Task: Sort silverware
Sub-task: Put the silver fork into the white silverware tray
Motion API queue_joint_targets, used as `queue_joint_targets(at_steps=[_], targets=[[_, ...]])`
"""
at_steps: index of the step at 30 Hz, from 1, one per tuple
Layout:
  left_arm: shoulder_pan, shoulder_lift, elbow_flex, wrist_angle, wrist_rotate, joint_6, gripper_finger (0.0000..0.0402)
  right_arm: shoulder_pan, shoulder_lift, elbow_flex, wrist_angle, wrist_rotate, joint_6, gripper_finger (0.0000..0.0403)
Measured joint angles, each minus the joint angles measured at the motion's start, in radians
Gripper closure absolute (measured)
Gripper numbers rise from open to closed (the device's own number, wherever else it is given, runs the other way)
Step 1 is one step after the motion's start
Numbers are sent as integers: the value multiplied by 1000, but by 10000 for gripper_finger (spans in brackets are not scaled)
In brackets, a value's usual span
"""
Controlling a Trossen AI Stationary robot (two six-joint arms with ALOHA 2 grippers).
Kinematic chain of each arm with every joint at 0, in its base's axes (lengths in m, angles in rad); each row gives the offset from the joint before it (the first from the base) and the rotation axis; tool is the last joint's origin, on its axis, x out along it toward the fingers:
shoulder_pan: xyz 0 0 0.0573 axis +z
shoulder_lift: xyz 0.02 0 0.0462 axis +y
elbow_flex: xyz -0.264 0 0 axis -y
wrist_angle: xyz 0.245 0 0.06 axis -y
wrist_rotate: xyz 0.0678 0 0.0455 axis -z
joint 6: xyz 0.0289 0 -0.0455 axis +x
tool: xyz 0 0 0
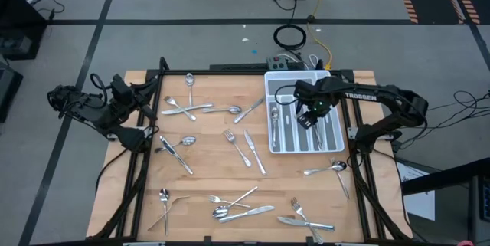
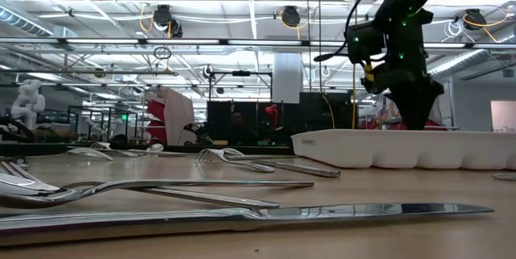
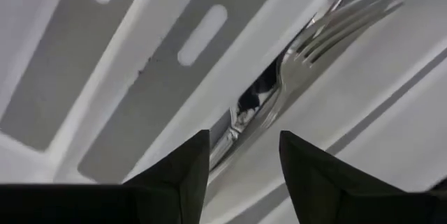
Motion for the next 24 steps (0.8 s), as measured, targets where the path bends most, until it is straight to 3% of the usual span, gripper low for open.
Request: queue_joint_targets(at_steps=[12,17,24], targets=[[0,0,0,0,0,0,386,-19,-4,-89,84,-3,74,241],[0,0,0,0,0,-1,386,-46,6,-97,88,59,92,241],[0,0,0,4,-13,0,386,-67,33,-96,107,49,91,241]])
